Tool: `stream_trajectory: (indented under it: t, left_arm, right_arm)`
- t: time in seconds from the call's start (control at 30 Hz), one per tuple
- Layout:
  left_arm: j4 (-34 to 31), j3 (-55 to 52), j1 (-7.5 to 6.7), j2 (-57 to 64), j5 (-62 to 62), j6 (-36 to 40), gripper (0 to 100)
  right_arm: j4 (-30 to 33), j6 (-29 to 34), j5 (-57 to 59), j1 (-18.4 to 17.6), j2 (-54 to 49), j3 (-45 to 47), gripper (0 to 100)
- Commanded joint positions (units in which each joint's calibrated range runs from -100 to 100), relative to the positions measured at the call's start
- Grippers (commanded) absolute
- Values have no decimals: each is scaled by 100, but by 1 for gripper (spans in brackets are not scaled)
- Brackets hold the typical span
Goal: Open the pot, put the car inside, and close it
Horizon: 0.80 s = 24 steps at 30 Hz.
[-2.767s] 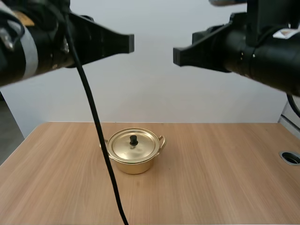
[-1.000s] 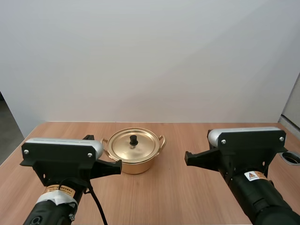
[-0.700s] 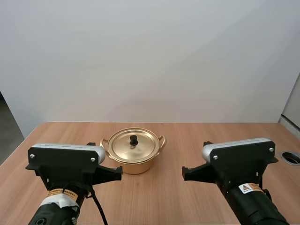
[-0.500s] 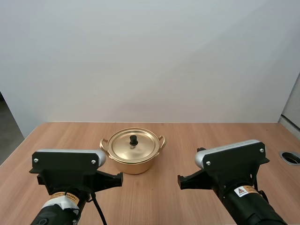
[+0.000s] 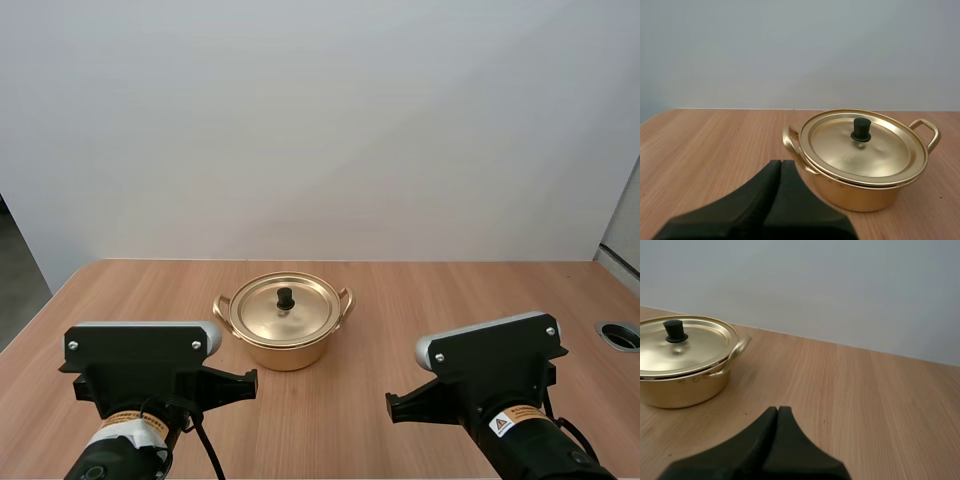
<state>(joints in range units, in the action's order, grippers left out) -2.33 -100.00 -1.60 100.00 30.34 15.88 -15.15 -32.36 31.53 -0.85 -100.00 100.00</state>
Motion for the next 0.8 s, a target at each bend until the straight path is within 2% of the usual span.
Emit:
stream_trajectory:
  t: [0.0,0.3,0.47,0.77]
  left_arm:
    - [-135,0,1,0,0,-35,0]
    - [-277,0,1,0,0,-35,0]
    - [-313,0,1,0,0,106,0]
    - [-416,0,1,0,-104,197,0]
  right_arm:
    - [1253,1843,5,17,0,0,0]
    - [1328,1853,5,95,0,0,0]
    - [1626,1853,5,103,0,0,0]
    - [1626,1853,5,103,0,0,0]
